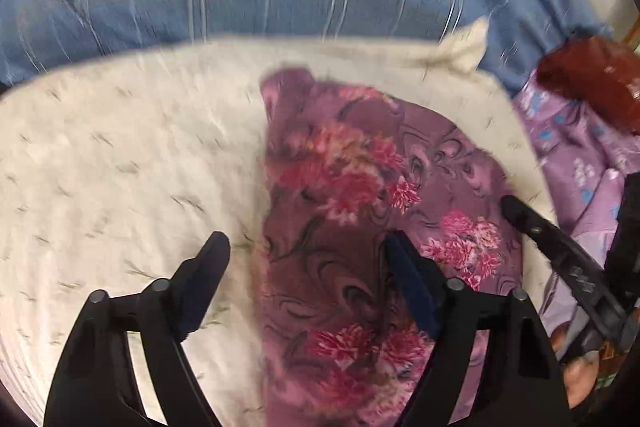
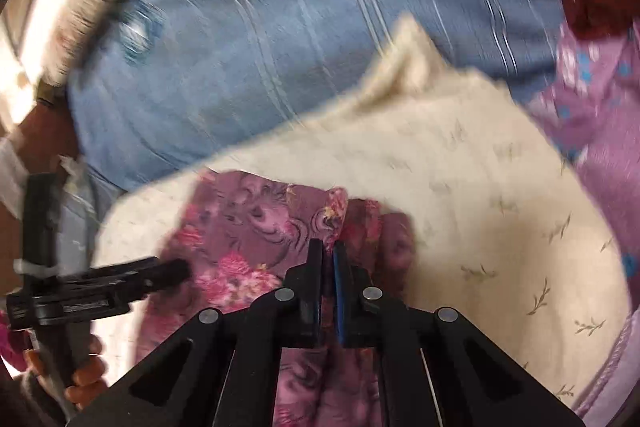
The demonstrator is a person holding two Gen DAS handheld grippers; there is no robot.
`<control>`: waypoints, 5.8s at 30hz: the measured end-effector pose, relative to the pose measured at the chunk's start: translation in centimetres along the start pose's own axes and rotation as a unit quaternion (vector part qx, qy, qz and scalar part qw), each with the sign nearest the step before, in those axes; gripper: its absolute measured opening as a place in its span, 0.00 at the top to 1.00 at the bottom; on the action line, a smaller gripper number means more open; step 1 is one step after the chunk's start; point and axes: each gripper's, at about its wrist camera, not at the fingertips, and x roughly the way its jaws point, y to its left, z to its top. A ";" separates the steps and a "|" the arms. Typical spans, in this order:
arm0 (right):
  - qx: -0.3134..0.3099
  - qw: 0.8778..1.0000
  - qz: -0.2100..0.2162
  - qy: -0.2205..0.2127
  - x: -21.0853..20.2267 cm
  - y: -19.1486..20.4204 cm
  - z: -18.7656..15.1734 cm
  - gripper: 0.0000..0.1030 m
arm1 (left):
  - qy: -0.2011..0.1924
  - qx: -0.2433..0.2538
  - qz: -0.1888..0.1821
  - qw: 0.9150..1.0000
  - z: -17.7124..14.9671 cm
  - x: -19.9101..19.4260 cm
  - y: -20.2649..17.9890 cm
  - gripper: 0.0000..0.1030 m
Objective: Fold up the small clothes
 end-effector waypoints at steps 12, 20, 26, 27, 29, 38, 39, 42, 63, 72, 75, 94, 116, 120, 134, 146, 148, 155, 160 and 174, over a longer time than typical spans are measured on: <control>0.023 1.000 -0.003 -0.011 -3.9 -0.1 -2.1 0.91 | -0.012 -0.005 0.020 1.000 -2.2 -2.1 -0.1 0.24; 0.031 1.000 0.000 -0.003 -8.3 0.2 -6.2 0.73 | -0.016 -0.001 0.046 0.999 -4.8 -4.7 0.3 0.24; 0.075 0.997 0.022 0.005 -9.7 -1.1 -9.2 0.53 | 0.018 -0.049 0.006 0.999 -7.6 -6.1 4.1 0.22; 0.080 0.996 0.030 0.009 -9.6 -1.2 -9.6 0.52 | 0.025 -0.059 -0.005 0.998 -8.1 -6.0 4.7 0.22; 0.087 0.995 0.042 0.021 -9.0 -1.1 -10.4 0.51 | 0.043 -0.098 -0.040 0.993 -9.5 -5.6 6.4 0.22; -0.018 1.000 0.020 -0.003 -10.9 2.8 -10.9 0.95 | 0.074 -0.122 -0.106 0.984 -12.3 -6.1 6.4 0.22; -0.020 1.000 0.017 -0.015 -11.8 2.7 -10.6 0.95 | 0.070 -0.121 -0.106 0.984 -12.6 -6.2 6.5 0.22; -0.005 1.000 -0.006 -0.004 -11.5 1.2 -10.7 0.99 | 0.079 -0.090 -0.092 0.988 -13.4 -5.2 5.2 0.22; -0.004 0.999 0.037 0.003 -5.0 1.9 -4.8 0.92 | 0.047 -0.044 -0.084 0.994 -10.4 -4.2 3.5 0.21; 0.054 0.996 0.067 -0.003 -5.4 -1.0 -4.0 0.79 | 0.038 -0.033 -0.106 0.993 -9.1 -4.6 3.2 0.20; 0.077 0.994 0.078 -0.018 -5.2 -1.8 -1.9 0.61 | 0.013 -0.050 -0.096 0.994 -6.3 -4.8 4.2 0.20; 0.101 0.992 0.074 -0.013 -3.1 -5.5 -1.2 0.60 | 0.025 -0.049 -0.083 0.995 -1.3 -1.1 2.8 0.20; 0.064 0.989 0.130 0.017 -4.6 -0.5 -5.9 0.72 | 0.041 -0.109 -0.178 0.977 -5.5 -1.5 4.0 0.69; 0.043 0.987 0.151 0.021 -5.1 4.0 -5.2 0.72 | -0.005 -0.122 -0.152 0.981 -6.1 -5.0 6.9 0.70; -0.093 0.994 0.031 0.058 6.2 18.2 -5.3 0.61 | -0.018 -0.148 0.024 0.988 -6.4 -4.1 20.4 0.30; -0.043 0.996 0.025 0.079 -0.2 15.5 -6.3 0.24 | -0.072 -0.082 0.066 0.992 -8.2 -6.7 15.7 0.26; -0.043 0.994 0.020 0.094 -0.8 15.6 -7.4 0.23 | -0.073 -0.073 0.063 0.993 -8.9 -7.3 15.0 0.26; -0.041 0.993 -0.041 0.100 -1.5 13.6 -10.9 0.00 | -0.055 -0.064 0.088 0.993 -11.4 -8.9 14.6 0.25; -0.053 0.995 -0.028 0.077 -2.1 12.3 -13.3 0.00 | -0.069 -0.082 0.108 0.988 -14.3 -10.9 16.1 0.24; -0.089 0.993 -0.074 0.032 -5.7 13.3 -13.2 0.00 | -0.104 -0.069 0.232 0.965 -20.1 -13.6 18.1 0.23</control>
